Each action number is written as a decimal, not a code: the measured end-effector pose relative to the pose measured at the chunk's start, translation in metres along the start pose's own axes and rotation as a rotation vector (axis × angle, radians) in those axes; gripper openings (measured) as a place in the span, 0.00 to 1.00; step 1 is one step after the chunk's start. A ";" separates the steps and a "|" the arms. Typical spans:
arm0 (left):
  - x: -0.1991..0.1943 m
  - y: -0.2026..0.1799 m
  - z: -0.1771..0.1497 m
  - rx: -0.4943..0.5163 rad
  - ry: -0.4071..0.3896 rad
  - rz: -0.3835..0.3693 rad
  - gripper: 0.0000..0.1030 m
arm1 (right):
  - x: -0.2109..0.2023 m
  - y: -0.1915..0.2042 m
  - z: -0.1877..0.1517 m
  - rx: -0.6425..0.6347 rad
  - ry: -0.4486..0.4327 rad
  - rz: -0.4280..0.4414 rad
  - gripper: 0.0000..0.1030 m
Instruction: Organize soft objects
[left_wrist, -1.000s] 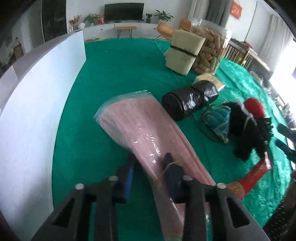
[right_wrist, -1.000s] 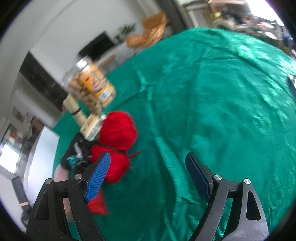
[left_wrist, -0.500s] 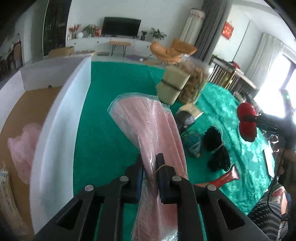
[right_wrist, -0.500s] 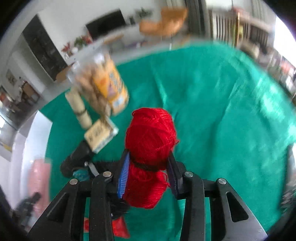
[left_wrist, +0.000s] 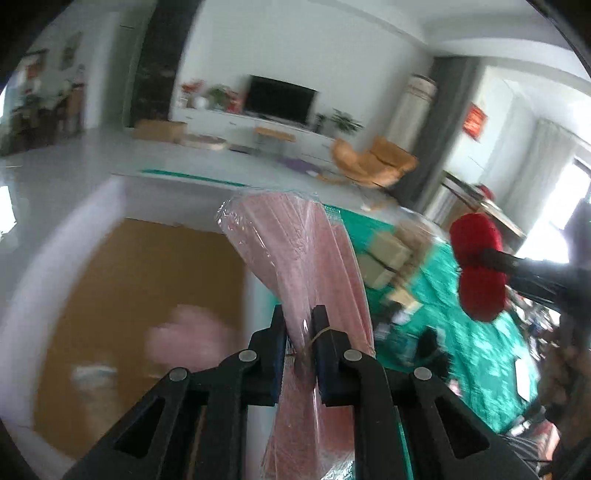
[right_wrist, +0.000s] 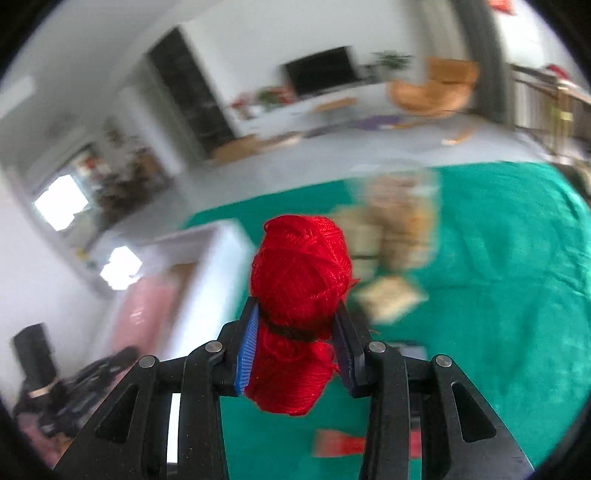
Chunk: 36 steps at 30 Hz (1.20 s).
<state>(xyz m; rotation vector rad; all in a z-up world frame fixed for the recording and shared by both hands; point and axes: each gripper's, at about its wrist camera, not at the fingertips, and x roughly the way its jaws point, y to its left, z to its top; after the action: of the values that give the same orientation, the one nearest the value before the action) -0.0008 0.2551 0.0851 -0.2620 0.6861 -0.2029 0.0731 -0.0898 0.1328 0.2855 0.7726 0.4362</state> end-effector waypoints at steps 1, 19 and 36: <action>-0.007 0.015 0.003 -0.011 -0.010 0.040 0.13 | 0.007 0.019 0.000 -0.015 0.016 0.045 0.38; 0.010 0.092 -0.028 -0.127 0.052 0.352 0.92 | 0.098 0.068 -0.101 -0.206 0.267 0.150 0.68; 0.038 -0.040 -0.029 0.001 0.105 0.014 0.92 | 0.079 -0.200 -0.117 0.144 0.228 -0.057 0.67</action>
<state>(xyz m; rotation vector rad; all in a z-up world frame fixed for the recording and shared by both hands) 0.0053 0.2022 0.0528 -0.2466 0.7921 -0.2053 0.0933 -0.2165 -0.0759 0.3509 1.0357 0.3632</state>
